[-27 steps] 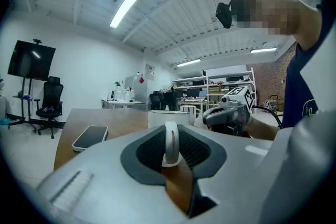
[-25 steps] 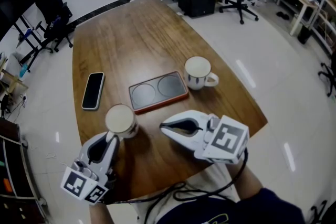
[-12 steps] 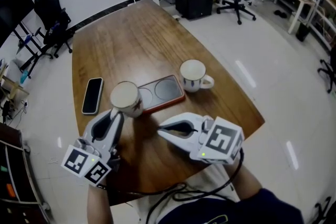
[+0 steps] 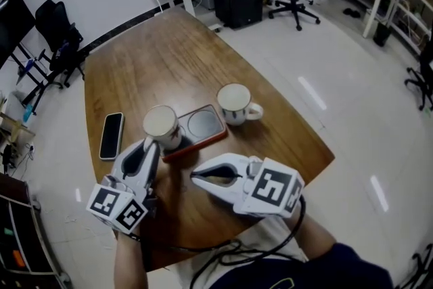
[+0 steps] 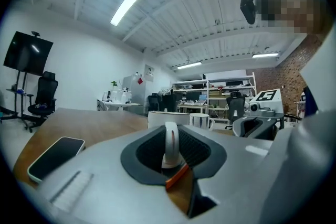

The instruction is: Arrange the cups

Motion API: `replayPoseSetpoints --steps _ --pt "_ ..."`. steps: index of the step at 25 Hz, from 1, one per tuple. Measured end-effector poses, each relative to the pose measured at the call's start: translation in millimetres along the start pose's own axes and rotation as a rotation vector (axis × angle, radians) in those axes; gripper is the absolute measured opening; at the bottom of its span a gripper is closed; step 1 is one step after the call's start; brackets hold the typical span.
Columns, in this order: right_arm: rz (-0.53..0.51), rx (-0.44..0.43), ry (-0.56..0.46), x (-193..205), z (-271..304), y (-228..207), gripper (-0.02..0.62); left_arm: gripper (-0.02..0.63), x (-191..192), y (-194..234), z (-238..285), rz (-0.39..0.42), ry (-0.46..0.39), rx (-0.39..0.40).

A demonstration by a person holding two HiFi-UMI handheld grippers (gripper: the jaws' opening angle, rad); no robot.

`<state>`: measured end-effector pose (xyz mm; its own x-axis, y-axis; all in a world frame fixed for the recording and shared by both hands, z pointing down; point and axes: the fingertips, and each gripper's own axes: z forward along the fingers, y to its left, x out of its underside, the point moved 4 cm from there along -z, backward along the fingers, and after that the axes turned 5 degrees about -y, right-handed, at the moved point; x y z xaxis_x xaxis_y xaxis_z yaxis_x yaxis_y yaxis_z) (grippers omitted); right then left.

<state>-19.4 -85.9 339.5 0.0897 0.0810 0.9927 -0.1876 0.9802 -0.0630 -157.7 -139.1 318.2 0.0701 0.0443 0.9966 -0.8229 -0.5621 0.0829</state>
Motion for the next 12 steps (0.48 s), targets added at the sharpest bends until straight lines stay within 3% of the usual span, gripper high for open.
replayPoseSetpoints --steps 6,12 --pt "-0.002 -0.003 0.005 1.3 -0.2 -0.7 0.000 0.071 6.1 -2.3 2.8 0.034 0.018 -0.008" --pt "-0.002 -0.001 0.006 1.6 -0.1 -1.2 0.000 0.072 12.5 9.7 1.4 -0.013 0.013 -0.006"
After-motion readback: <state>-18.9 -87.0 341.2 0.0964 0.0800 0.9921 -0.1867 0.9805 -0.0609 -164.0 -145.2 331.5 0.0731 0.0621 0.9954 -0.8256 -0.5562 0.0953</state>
